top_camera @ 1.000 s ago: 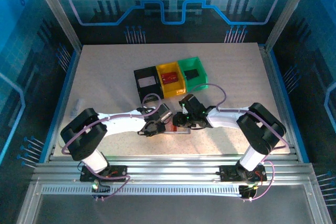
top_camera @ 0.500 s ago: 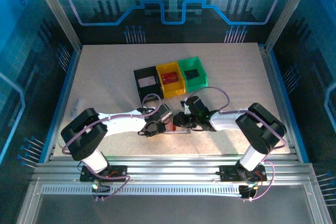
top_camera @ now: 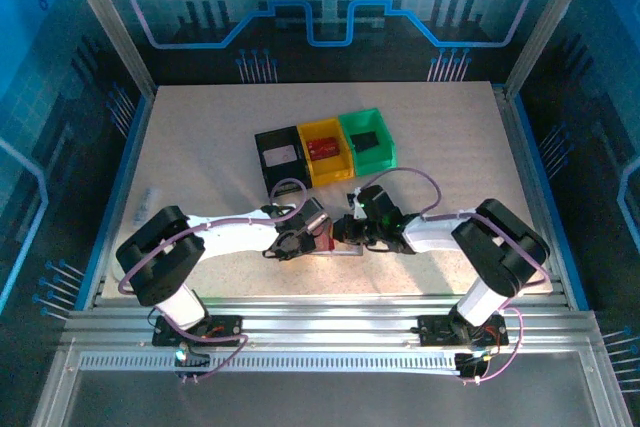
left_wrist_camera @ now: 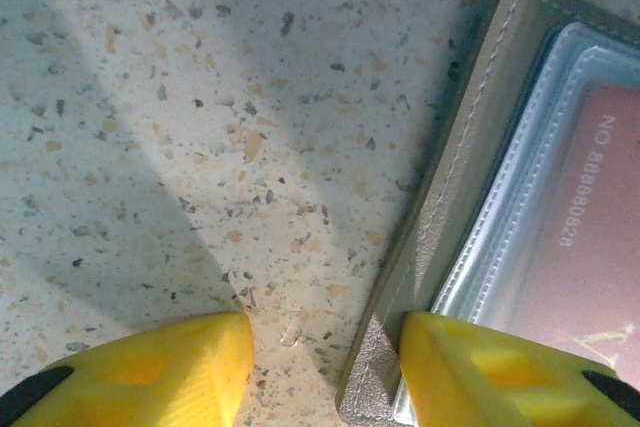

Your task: Take the credit cards out of the card holder

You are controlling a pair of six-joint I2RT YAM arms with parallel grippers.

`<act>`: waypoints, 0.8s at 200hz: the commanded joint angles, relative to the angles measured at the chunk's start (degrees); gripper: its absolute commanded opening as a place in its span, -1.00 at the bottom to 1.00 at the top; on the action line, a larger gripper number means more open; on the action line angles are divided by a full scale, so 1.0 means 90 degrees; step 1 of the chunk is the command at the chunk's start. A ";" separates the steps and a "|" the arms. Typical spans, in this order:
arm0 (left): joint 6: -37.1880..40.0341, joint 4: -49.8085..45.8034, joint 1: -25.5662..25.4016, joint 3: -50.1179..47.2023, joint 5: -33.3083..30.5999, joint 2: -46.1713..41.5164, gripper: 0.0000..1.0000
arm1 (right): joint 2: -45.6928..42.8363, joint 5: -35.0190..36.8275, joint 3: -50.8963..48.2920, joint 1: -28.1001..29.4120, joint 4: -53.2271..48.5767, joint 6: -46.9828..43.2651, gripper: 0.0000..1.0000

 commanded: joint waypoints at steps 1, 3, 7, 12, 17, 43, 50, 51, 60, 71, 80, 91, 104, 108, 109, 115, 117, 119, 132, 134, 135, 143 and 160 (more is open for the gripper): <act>-0.0159 0.1961 -0.0223 -0.0625 0.1551 0.1261 -0.06 | -0.0253 -0.0013 -0.0130 -0.0124 -0.0244 -0.0010 -1.00; -0.0158 0.1961 -0.0228 -0.0627 0.1552 0.1257 -0.06 | -0.0264 -0.0008 -0.0135 -0.0132 -0.0250 -0.0014 -1.00; -0.0158 0.1961 -0.0219 -0.0628 0.1547 0.1247 -0.06 | -0.0287 -0.0012 -0.0142 -0.0142 -0.0267 -0.0019 -1.00; -0.0154 0.1952 -0.0214 -0.0628 0.1538 0.1237 -0.06 | -0.0321 -0.0010 -0.0152 -0.0162 -0.0295 -0.0019 -1.00; -0.0159 0.1951 -0.0213 -0.0631 0.1537 0.1236 -0.06 | -0.0351 -0.0009 -0.0162 -0.0174 -0.0309 -0.0031 -1.00; -0.0194 0.1988 -0.0213 -0.0647 0.1557 0.1246 -0.06 | -0.0450 -0.0030 -0.0186 -0.0264 -0.0456 -0.0063 -1.00; -0.0208 0.2005 -0.0214 -0.0659 0.1573 0.1246 -0.06 | -0.0454 -0.0056 -0.0185 -0.0273 -0.0524 -0.0072 -1.00; -0.0209 0.2012 -0.0214 -0.0658 0.1575 0.1246 -0.06 | -0.0456 -0.0059 -0.0185 -0.0277 -0.0529 -0.0073 -1.00; -0.0219 0.2029 -0.0213 -0.0667 0.1583 0.1239 -0.06 | -0.0480 -0.0068 -0.0199 -0.0291 -0.0544 -0.0077 -1.00; -0.0223 0.2026 -0.0213 -0.0678 0.1581 0.1228 -0.06 | -0.0536 -0.0088 -0.0241 -0.0332 -0.0549 -0.0083 -1.00; -0.0229 0.2028 -0.0217 -0.0677 0.1578 0.1207 -0.05 | -0.0614 -0.0091 -0.0274 -0.0366 -0.0554 -0.0074 -1.00; -0.0226 0.2012 -0.0206 -0.0683 0.1586 0.1171 -0.05 | -0.0731 -0.0078 -0.0336 -0.0419 -0.0554 -0.0063 -1.00; -0.0229 0.2008 -0.0203 -0.0695 0.1577 0.1117 -0.05 | -0.0864 -0.0088 -0.0350 -0.0464 -0.0643 -0.0091 -1.00; -0.0224 0.1995 -0.0201 -0.0696 0.1576 0.1096 -0.05 | -0.0908 -0.0091 -0.0351 -0.0482 -0.0675 -0.0116 -1.00; -0.0226 0.1993 -0.0197 -0.0696 0.1576 0.1093 -0.05 | -0.0912 -0.0091 -0.0356 -0.0484 -0.0683 -0.0119 -1.00; -0.0215 0.1991 -0.0189 -0.0696 0.1576 0.1064 -0.05 | -0.0967 -0.0091 -0.0361 -0.0502 -0.0729 -0.0141 -1.00; -0.0213 0.1983 -0.0190 -0.0696 0.1576 0.1056 -0.05 | -0.0984 -0.0091 -0.0362 -0.0505 -0.0747 -0.0149 -1.00; -0.0217 0.1981 -0.0188 -0.0696 0.1571 0.1047 -0.05 | -0.0999 -0.0093 -0.0362 -0.0520 -0.0756 -0.0158 -1.00; -0.0209 0.1962 -0.0167 -0.0701 0.1576 0.0983 -0.03 | -0.1111 -0.0091 -0.0375 -0.0554 -0.0818 -0.0184 -1.00; -0.0207 0.1961 -0.0160 -0.0697 0.1576 0.0970 -0.03 | -0.1126 -0.0091 -0.0385 -0.0561 -0.0837 -0.0187 -1.00; -0.0208 0.1961 -0.0157 -0.0697 0.1576 0.0966 -0.02 | -0.1133 -0.0096 -0.0388 -0.0563 -0.0842 -0.0189 -1.00; -0.0195 0.1957 -0.0145 -0.0704 0.1585 0.0913 0.00 | -0.1186 -0.0120 -0.0404 -0.0599 -0.0851 -0.0199 -1.00; -0.0175 0.1934 -0.0108 -0.0715 0.1595 0.0772 0.02 | -0.1309 -0.0165 -0.0463 -0.0659 -0.0893 -0.0202 -1.00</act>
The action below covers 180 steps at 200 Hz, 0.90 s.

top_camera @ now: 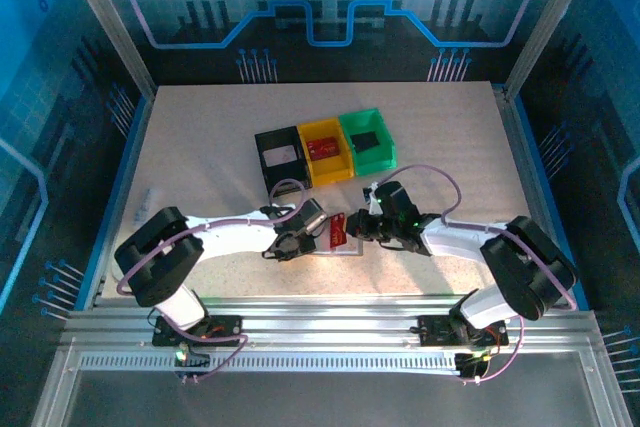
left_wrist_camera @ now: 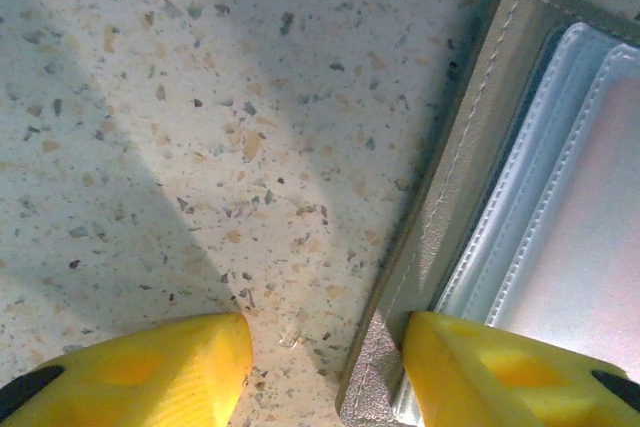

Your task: Take the credit cards out of the card holder

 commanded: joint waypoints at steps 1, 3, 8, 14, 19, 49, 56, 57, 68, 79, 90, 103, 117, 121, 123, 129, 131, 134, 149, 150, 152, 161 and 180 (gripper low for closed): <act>-0.0168 0.1804 -0.0109 -0.0613 0.1588 0.0843 0.02 | -0.0232 -0.0123 -0.0138 -0.0133 -0.0253 -0.0128 -1.00; -0.0161 0.1803 -0.0108 -0.0618 0.1584 0.0816 0.02 | -0.0245 -0.0136 -0.0148 -0.0137 -0.0245 -0.0132 -1.00; -0.0148 0.1803 -0.0099 -0.0630 0.1583 0.0766 0.03 | -0.0289 -0.0156 -0.0168 -0.0160 -0.0245 -0.0142 -1.00; -0.0133 0.1788 -0.0084 -0.0633 0.1583 0.0689 0.04 | -0.0339 -0.0164 -0.0187 -0.0165 -0.0259 -0.0151 -1.00; -0.0124 0.1770 -0.0074 -0.0642 0.1575 0.0629 0.05 | -0.0379 -0.0160 -0.0194 -0.0179 -0.0273 -0.0160 -1.00; -0.0059 0.1686 -0.0024 -0.0648 0.1578 0.0272 0.12 | -0.0562 -0.0269 -0.0241 -0.0240 -0.0333 -0.0184 -1.00; -0.0031 0.1618 -0.0007 -0.0636 0.1565 0.0178 0.13 | -0.0608 -0.0314 -0.0252 -0.0263 -0.0315 -0.0182 -1.00; -0.0025 0.1608 0.0001 -0.0635 0.1560 0.0157 0.13 | -0.0614 -0.0320 -0.0255 -0.0262 -0.0319 -0.0182 -1.00; 0.0023 0.1534 0.0033 -0.0648 0.1536 -0.0030 0.16 | -0.0714 -0.0358 -0.0283 -0.0291 -0.0310 -0.0164 -1.00; 0.0048 0.1433 0.0057 -0.0648 0.1504 -0.0234 0.18 | -0.0808 -0.0407 -0.0292 -0.0315 -0.0313 -0.0177 -1.00; 0.0103 0.1331 0.0073 -0.0648 0.1464 -0.0442 0.20 | -0.0914 -0.0448 -0.0279 -0.0351 -0.0390 -0.0208 -1.00; 0.0149 0.1169 0.0087 -0.0643 0.1422 -0.0674 0.21 | -0.1045 -0.0462 -0.0254 -0.0387 -0.0487 -0.0255 -1.00; 0.0199 0.1139 0.0097 -0.0693 0.1384 -0.0961 0.25 | -0.1202 -0.0465 -0.0257 -0.0426 -0.0590 -0.0277 -1.00; 0.0201 0.1139 0.0097 -0.0717 0.1373 -0.1035 0.26 | -0.1245 -0.0488 -0.0256 -0.0445 -0.0610 -0.0279 -1.00; 0.0212 0.1139 0.0104 -0.0727 0.1372 -0.1091 0.27 | -0.1263 -0.0498 -0.0253 -0.0461 -0.0617 -0.0272 -1.00; 0.0223 0.1179 0.0111 -0.0780 0.1369 -0.1243 0.28 | -0.1320 -0.0533 -0.0249 -0.0495 -0.0647 -0.0276 -1.00; 0.0232 0.1193 0.0110 -0.0799 0.1368 -0.1299 0.29 | -0.1340 -0.0541 -0.0249 -0.0508 -0.0660 -0.0264 -1.00; 0.0248 0.1234 0.0116 -0.0827 0.1368 -0.1373 0.29 | -0.1364 -0.0564 -0.0248 -0.0518 -0.0667 -0.0260 -1.00; 0.0337 0.1458 0.0126 -0.0997 0.1393 -0.1797 0.34 | -0.1456 -0.0698 -0.0249 -0.0583 -0.0642 -0.0218 -1.00; 0.0345 0.1464 0.0126 -0.1005 0.1395 -0.1821 0.34 | -0.1463 -0.0707 -0.0244 -0.0593 -0.0639 -0.0214 -1.00; 0.0355 0.1474 0.0126 -0.1019 0.1382 -0.1878 0.35 | -0.1471 -0.0709 -0.0243 -0.0601 -0.0641 -0.0212 -1.00; 0.0402 0.1462 0.0135 -0.1060 0.1320 -0.2102 0.37 | -0.1497 -0.0775 -0.0249 -0.0628 -0.0637 -0.0191 -1.00; 0.0577 0.1505 0.0148 -0.1143 0.1244 -0.2536 0.39 | -0.1537 -0.0941 -0.0225 -0.0679 -0.0593 -0.0118 -1.00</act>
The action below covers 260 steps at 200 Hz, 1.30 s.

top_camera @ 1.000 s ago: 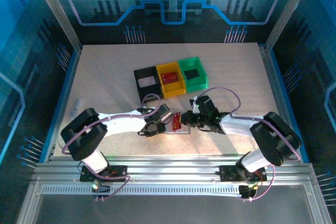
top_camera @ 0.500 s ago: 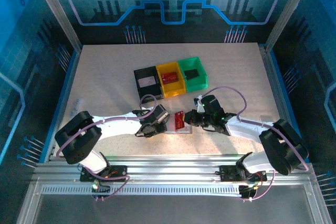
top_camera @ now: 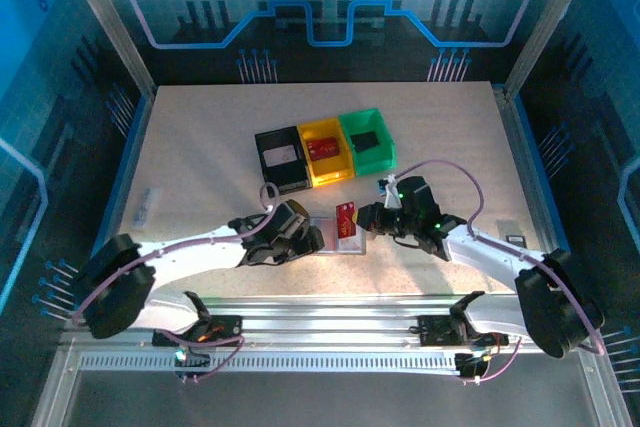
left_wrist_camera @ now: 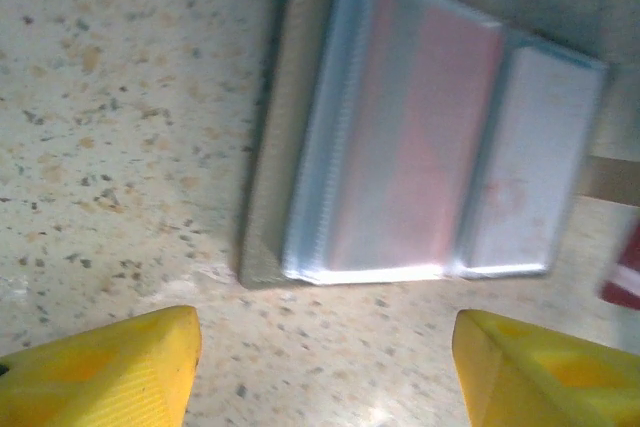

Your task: Take the credit cards out of the card holder

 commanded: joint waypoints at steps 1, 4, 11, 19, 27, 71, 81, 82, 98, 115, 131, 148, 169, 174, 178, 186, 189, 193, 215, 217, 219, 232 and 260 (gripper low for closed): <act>0.0327 0.0242 0.0026 -0.0131 0.0116 -0.0553 0.39 | -0.0132 -0.0346 -0.0031 -0.0102 -0.0092 0.0025 -1.00; 0.0345 0.0252 0.0032 -0.0153 0.0104 -0.0621 0.39 | -0.0140 -0.0368 -0.0039 -0.0114 -0.0089 0.0041 -1.00; 0.0413 0.0318 0.0034 -0.0214 0.0096 -0.0778 0.40 | -0.0181 -0.0413 -0.0046 -0.0132 -0.0045 0.0097 -1.00; 0.0476 0.0482 0.0026 -0.0324 0.0119 -0.0962 0.41 | -0.0211 -0.0485 -0.0056 -0.0160 0.0027 0.0172 -1.00; 0.0519 0.0695 0.0029 -0.0463 0.0160 -0.1130 0.42 | -0.0248 -0.0578 -0.0069 -0.0178 0.0106 0.0236 -1.00; 0.0576 0.1869 0.0036 -0.1106 0.0428 -0.1666 0.42 | -0.0367 -0.1047 -0.0051 -0.0188 0.0590 0.0635 -1.00; 0.0555 0.2196 0.0039 -0.1226 0.0514 -0.1732 0.41 | -0.0346 -0.1170 -0.0078 -0.0183 0.0730 0.0750 -1.00; 0.0553 0.2226 0.0042 -0.1232 0.0519 -0.1739 0.41 | -0.0342 -0.1185 -0.0080 -0.0187 0.0731 0.0767 -1.00; 0.0522 0.2718 0.0044 -0.1378 0.0642 -0.1775 0.40 | -0.0299 -0.1357 -0.0150 -0.0191 0.1168 0.0988 -1.00; 0.0513 0.3077 0.0042 -0.1448 0.0718 -0.1781 0.37 | -0.0301 -0.1432 -0.0227 -0.0180 0.1412 0.1139 -1.00; 0.0465 0.3501 0.0042 -0.1558 0.0803 -0.1775 0.32 | -0.0306 -0.1442 -0.0247 -0.0139 0.1453 0.1151 -1.00; 0.0420 0.3833 0.0044 -0.1646 0.0844 -0.1770 0.30 | -0.0281 -0.1506 -0.0260 -0.0078 0.1551 0.1169 -1.00; 0.0395 0.4100 0.0043 -0.1684 0.0890 -0.1717 0.25 | -0.0280 -0.1513 -0.0323 0.0005 0.1756 0.1258 -1.00; 0.0380 0.4165 0.0044 -0.1694 0.0920 -0.1683 0.24 | -0.0272 -0.1512 -0.0332 0.0028 0.1806 0.1277 -1.00; 0.0376 0.4221 0.0039 -0.1703 0.0937 -0.1648 0.24 | -0.0272 -0.1513 -0.0338 0.0048 0.1840 0.1287 -1.00; 0.0338 0.4334 0.0043 -0.1722 0.0956 -0.1597 0.21 | -0.0253 -0.1512 -0.0331 0.0092 0.1883 0.1294 -1.00; 0.0321 0.4368 0.0044 -0.1734 0.0965 -0.1577 0.20 | -0.0246 -0.1513 -0.0329 0.0110 0.1896 0.1295 -1.00; 0.0298 0.4425 0.0043 -0.1744 0.0967 -0.1557 0.20 | -0.0218 -0.1511 -0.0320 0.0142 0.1909 0.1293 -1.00; 0.0202 0.4766 0.0044 -0.1871 0.0965 -0.1507 0.11 | -0.0126 -0.1503 -0.0322 0.0266 0.2045 0.1304 -1.00; 0.0200 0.4786 0.0044 -0.1871 0.0964 -0.1503 0.10 | -0.0117 -0.1503 -0.0327 0.0272 0.2061 0.1317 -1.00; 0.0193 0.4808 0.0042 -0.1880 0.0971 -0.1502 0.09 | -0.0107 -0.1503 -0.0333 0.0276 0.2084 0.1328 -1.00; 0.0181 0.4880 0.0039 -0.1891 0.0983 -0.1507 0.07 | -0.0065 -0.1503 -0.0348 0.0312 0.2207 0.1388 -1.00; 0.0183 0.4921 0.0039 -0.1927 0.1008 -0.1520 0.01 | -0.0056 -0.1504 -0.0334 0.0362 0.2302 0.1401 -1.00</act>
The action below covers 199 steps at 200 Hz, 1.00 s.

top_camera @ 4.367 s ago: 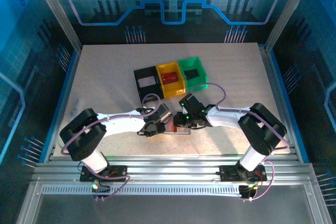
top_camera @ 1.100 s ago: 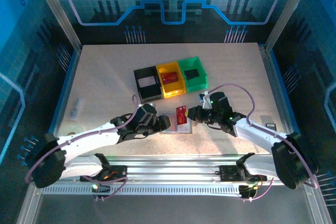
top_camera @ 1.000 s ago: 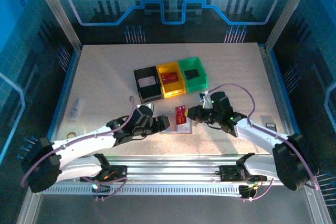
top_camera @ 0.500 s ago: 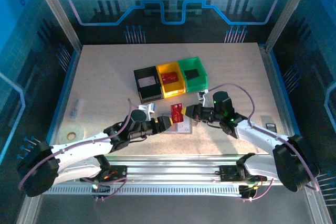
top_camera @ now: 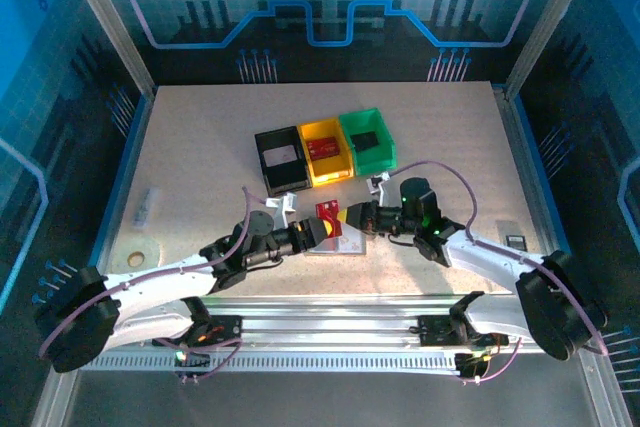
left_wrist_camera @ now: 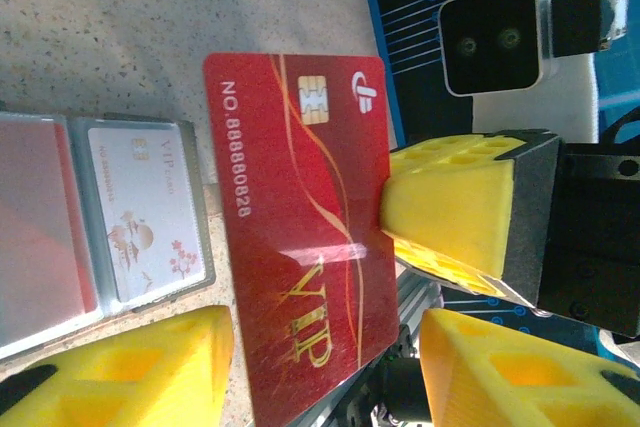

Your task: Take the credit cards out of the card holder

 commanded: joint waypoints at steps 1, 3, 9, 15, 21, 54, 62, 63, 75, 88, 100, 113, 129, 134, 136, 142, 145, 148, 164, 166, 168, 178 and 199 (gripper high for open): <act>-0.0061 0.0388 0.0032 -0.0074 0.0141 0.0017 0.00 | 0.0017 -0.0102 -0.0041 0.0097 0.0365 0.0055 -1.00; -0.0063 0.0379 0.0031 -0.0087 0.0134 0.0017 0.00 | 0.0011 -0.0102 -0.0043 0.0098 0.0365 0.0052 -1.00; -0.0069 0.0374 0.0034 -0.0105 0.0121 0.0001 -0.03 | 0.0000 -0.0093 -0.0046 0.0105 0.0358 0.0054 -1.00; -0.0075 0.0369 0.0033 -0.0118 0.0110 -0.0020 -0.05 | -0.0007 -0.0092 -0.0046 0.0105 0.0351 0.0040 -1.00; -0.0076 0.0379 0.0034 -0.0130 0.0092 -0.0043 -0.07 | -0.0009 -0.0101 -0.0032 0.0116 0.0328 0.0021 -1.00; -0.0087 0.0388 0.0034 -0.0219 0.0031 -0.0136 -0.21 | 0.0098 -0.0178 -0.0024 0.0208 0.0378 -0.0005 -1.00; -0.0087 0.0407 0.0034 -0.0234 0.0031 -0.0145 -0.28 | 0.0109 -0.0170 -0.0027 0.0223 0.0387 -0.0002 -1.00; -0.0087 0.0407 0.0034 -0.0231 0.0036 -0.0140 -0.29 | 0.0108 -0.0165 -0.0027 0.0229 0.0386 -0.0003 -1.00; -0.0098 0.0427 0.0034 -0.0245 0.0036 -0.0141 -0.32 | 0.0112 -0.0141 -0.0027 0.0237 0.0389 -0.0022 -1.00; -0.0097 0.0452 0.0033 -0.0265 0.0021 -0.0158 -0.32 | 0.0097 -0.0122 -0.0017 0.0266 0.0350 -0.0066 -1.00; -0.0105 0.0457 0.0034 -0.0285 0.0002 -0.0193 -0.35 | 0.0112 -0.0114 0.0009 0.0286 0.0273 -0.0125 -1.00; -0.0088 0.0405 0.0034 -0.0296 -0.0018 -0.0247 -0.39 | 0.0118 -0.0101 0.0013 0.0312 0.0208 -0.0186 -1.00; -0.0084 0.0379 0.0034 -0.0351 -0.0075 -0.0347 -0.45 | 0.0144 -0.0092 -0.0007 0.0342 0.0184 -0.0219 -1.00; -0.0092 0.0379 0.0029 -0.0370 -0.0093 -0.0376 -0.47 | 0.0151 -0.0101 -0.0007 0.0352 0.0189 -0.0226 -1.00; -0.0088 0.0371 0.0033 -0.0381 -0.0095 -0.0391 -0.48 | 0.0161 -0.0101 -0.0005 0.0357 0.0190 -0.0235 -1.00; -0.0088 0.0364 0.0033 -0.0398 -0.0114 -0.0404 -0.49 | 0.0165 -0.0102 -0.0005 0.0362 0.0190 -0.0243 -1.00; -0.0092 0.0355 0.0034 -0.0412 -0.0120 -0.0416 -0.49 | 0.0178 -0.0102 -0.0007 0.0369 0.0190 -0.0248 -1.00; -0.0099 0.0366 0.0034 -0.0420 -0.0125 -0.0426 -0.49 | 0.0181 -0.0102 -0.0007 0.0380 0.0190 -0.0257 -1.00; -0.0126 0.0407 0.0034 -0.0479 -0.0134 -0.0465 -0.50 | 0.0191 -0.0074 -0.0006 0.0391 0.0170 -0.0294 -1.00; -0.0131 0.0405 0.0032 -0.0484 -0.0135 -0.0467 -0.51 | 0.0193 -0.0073 -0.0007 0.0398 0.0170 -0.0296 -1.00; -0.0135 0.0412 0.0034 -0.0495 -0.0142 -0.0477 -0.52 | 0.0201 -0.0072 -0.0010 0.0395 0.0163 -0.0297 -1.00; -0.0148 0.0436 0.0032 -0.0520 -0.0153 -0.0503 -0.54 | 0.0213 -0.0063 -0.0002 0.0395 0.0168 -0.0315 -1.00; -0.0160 0.0471 0.0032 -0.0567 -0.0203 -0.0564 -0.59 | 0.0292 -0.0089 0.0012 0.0413 0.0199 -0.0326 -1.00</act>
